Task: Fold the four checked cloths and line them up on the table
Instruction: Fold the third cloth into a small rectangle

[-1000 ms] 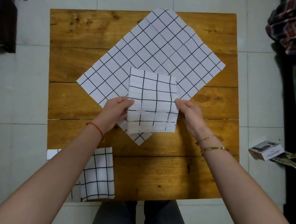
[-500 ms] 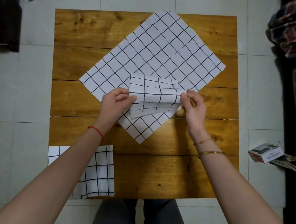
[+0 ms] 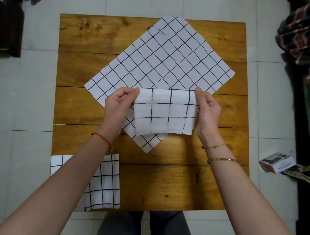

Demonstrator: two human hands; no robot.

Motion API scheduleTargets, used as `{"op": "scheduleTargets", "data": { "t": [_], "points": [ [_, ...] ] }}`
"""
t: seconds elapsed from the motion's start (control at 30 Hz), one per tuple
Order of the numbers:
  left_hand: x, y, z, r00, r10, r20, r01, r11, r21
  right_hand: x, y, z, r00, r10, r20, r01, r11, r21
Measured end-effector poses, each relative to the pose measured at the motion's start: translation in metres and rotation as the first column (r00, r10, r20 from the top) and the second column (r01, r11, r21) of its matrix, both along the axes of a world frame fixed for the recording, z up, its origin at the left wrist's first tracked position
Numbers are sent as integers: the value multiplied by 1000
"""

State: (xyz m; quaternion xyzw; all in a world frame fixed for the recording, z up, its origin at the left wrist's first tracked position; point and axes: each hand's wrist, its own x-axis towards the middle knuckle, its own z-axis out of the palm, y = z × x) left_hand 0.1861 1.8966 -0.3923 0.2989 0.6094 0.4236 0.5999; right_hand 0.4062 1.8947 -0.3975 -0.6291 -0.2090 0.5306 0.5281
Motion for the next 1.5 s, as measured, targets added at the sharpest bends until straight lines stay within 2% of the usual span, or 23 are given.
{"op": "scheduleTargets", "data": {
  "t": [0.1, 0.3, 0.37, 0.47, 0.57, 0.7, 0.87, 1.03, 1.2, 1.37, 1.5],
  "points": [
    [-1, 0, -9, 998, -31, 46, 36, 992, -120, 1, -7, -11, 995, 65, 76, -59, 995, -78],
    [-3, -8, -41, 971, -214, -107, 180, 948, -264, 1, -16, -39, 910, 289, 297, -206, 937, -281],
    [-5, -9, -51, 948, -283, -143, 236, 931, -278, 2, -18, -48, 877, 353, 326, -249, 914, -321],
    [-8, -8, -65, 930, -346, -122, 294, 902, -316, 1, -17, -59, 848, 406, 341, -288, 892, -348],
    [-9, -8, -76, 922, -347, -172, 276, 900, -338, -1, -14, -63, 853, 386, 351, -263, 899, -349],
    [-6, -7, -81, 863, -333, -380, 229, 928, -293, -3, -13, -71, 856, 349, 383, -210, 909, -359],
    [-5, -3, -81, 808, -341, -481, 263, 938, -224, -2, -13, -75, 876, 257, 408, -113, 932, -344],
    [-10, -1, -83, 873, -301, -384, 233, 949, -213, -1, -11, -76, 890, 201, 410, -66, 945, -320],
    [-13, -2, -79, 944, -273, -188, 229, 947, -223, -1, -8, -76, 908, 162, 387, -28, 944, -329],
    [-13, -3, -74, 939, -320, -125, 293, 936, -195, -4, -6, -68, 933, 104, 343, 12, 948, -319],
    [-14, -3, -78, 927, -346, -147, 312, 925, -216, -6, -7, -63, 945, 86, 316, 13, 955, -298]
  ]
}}
